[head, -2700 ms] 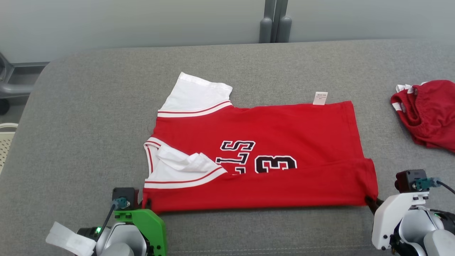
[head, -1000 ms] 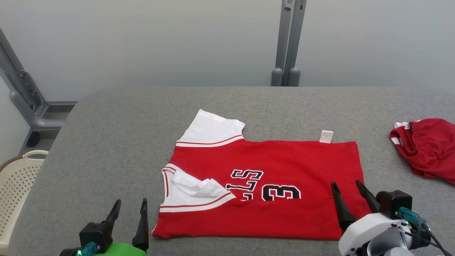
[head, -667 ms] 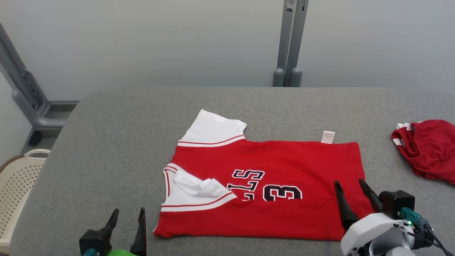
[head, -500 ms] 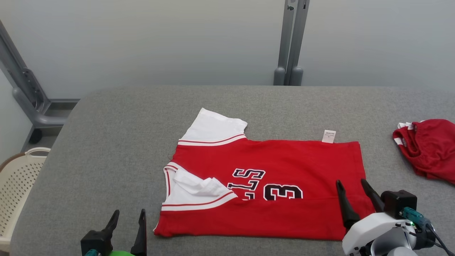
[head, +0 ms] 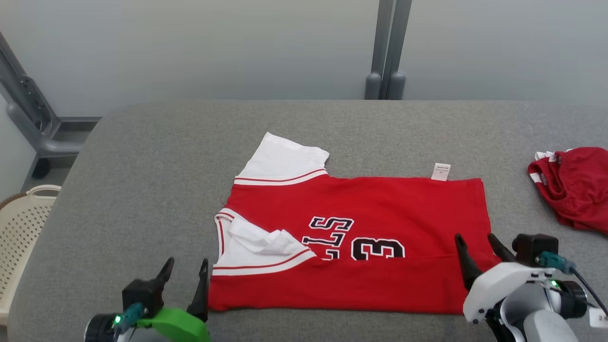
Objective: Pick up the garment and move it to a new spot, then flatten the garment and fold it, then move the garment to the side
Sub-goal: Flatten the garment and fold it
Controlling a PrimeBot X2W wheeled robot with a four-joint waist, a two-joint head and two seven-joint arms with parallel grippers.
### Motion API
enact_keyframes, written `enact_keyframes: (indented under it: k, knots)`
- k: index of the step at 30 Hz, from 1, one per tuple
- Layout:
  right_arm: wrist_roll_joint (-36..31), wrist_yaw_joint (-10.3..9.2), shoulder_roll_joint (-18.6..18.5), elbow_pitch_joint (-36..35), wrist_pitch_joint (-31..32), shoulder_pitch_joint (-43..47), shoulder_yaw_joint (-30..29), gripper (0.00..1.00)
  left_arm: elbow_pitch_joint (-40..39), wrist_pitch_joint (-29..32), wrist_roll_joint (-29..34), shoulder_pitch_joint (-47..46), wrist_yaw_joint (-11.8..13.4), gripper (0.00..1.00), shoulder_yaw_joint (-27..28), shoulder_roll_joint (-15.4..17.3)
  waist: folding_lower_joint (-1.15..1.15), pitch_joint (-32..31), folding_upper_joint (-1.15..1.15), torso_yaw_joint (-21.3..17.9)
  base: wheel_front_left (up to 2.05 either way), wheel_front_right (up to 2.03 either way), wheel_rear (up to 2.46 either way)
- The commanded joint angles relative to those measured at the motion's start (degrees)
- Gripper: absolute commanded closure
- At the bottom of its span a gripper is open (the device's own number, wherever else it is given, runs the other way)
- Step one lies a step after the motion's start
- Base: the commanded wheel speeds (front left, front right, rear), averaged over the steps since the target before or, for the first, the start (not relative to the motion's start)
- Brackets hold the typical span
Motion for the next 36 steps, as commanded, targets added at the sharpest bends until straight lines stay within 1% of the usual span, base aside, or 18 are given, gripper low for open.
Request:
enact_keyframes:
  k: [1, 5, 9, 12, 13, 17, 20, 22, 25, 27, 28, 36]
  knots:
    - [-0.51, -0.01, -0.08, -0.04, 2.34, -1.73, 0.15, 0.00, 0.01, 0.99, 0.39, -2.49, -0.47, 0.00, -0.30, 0.18, 0.00, 1.25, 0.00, -0.32, 0.00, 0.00, 0.00]
    - [-2.68, -0.01, -0.12, -1.66, 14.05, -6.53, 0.27, 0.00, 0.94, 7.37, 0.89, -9.61, -1.63, 0.00, -1.78, 0.37, 0.00, 3.90, 0.00, -0.62, 0.00, 0.00, 0.00]
    - [-5.78, -0.05, -1.23, -4.22, 23.50, -12.27, -0.52, 0.00, 2.87, 14.93, 1.55, -19.47, -2.63, 0.00, -3.11, -0.33, 0.00, 8.46, 0.00, -1.11, 0.00, 0.00, 0.00]
    - [-6.49, -0.02, -2.01, -5.27, 28.22, -17.23, -0.48, 0.00, 5.41, 19.70, 2.52, -27.45, -3.63, 0.00, -4.39, -1.04, 0.00, 12.46, 0.00, -1.72, 0.00, 0.00, 0.00]
    - [-6.49, -0.02, -2.01, -5.27, 28.22, -17.23, -0.48, 0.00, 5.41, 19.70, 2.52, -27.45, -3.63, 0.00, -4.39, -1.04, 0.00, 12.46, 0.00, -1.72, 0.00, 0.00, 0.00]
    - [-7.77, -0.02, -3.33, -6.00, 33.34, -23.31, -0.23, 0.00, 10.36, 23.97, 4.71, -37.72, -4.51, 0.00, -6.35, -2.38, 0.00, 17.43, 0.00, -3.14, 0.00, 0.00, 0.00]
    - [-8.10, -0.02, -4.60, -6.52, 35.55, -27.35, 0.97, 0.00, 14.28, 25.54, 5.85, -44.43, -5.02, 0.00, -6.98, -3.25, 0.00, 20.82, 0.00, -4.52, 0.00, 0.00, 0.00]
    - [-7.78, -0.02, -5.09, -6.53, 36.64, -29.42, 2.06, 0.00, 16.87, 25.84, 7.63, -48.36, -5.60, 0.00, -8.41, -3.16, 0.00, 23.04, 0.00, -5.43, 0.00, 0.00, 0.00]
    - [-7.37, -0.02, -6.15, -6.49, 36.53, -32.36, 3.30, 0.00, 21.21, 26.39, 9.24, -52.94, -5.57, 0.00, -9.41, -2.82, 0.00, 25.70, 0.00, -6.94, 0.00, 0.00, 0.00]
    - [-6.79, -0.02, -6.48, -6.48, 36.38, -33.59, 3.93, 0.00, 23.57, 26.77, 9.71, -55.89, -5.38, 0.00, -9.47, -3.16, 0.00, 27.34, 0.00, -7.75, 0.00, 0.00, 0.00]
    - [-6.49, -0.02, -6.87, -6.30, 36.42, -34.71, 4.44, 0.00, 25.94, 27.02, 9.75, -58.06, -5.17, 0.00, -9.43, -3.34, 0.00, 28.69, 0.00, -8.60, 0.00, 0.00, 0.00]
    - [-5.56, -0.02, -7.72, -7.04, 36.22, -37.92, 5.68, 0.00, 33.08, 28.74, 10.80, -65.35, -4.56, 0.00, -9.96, -3.08, 0.00, 33.81, 0.00, -11.46, 0.00, 0.00, 0.00]
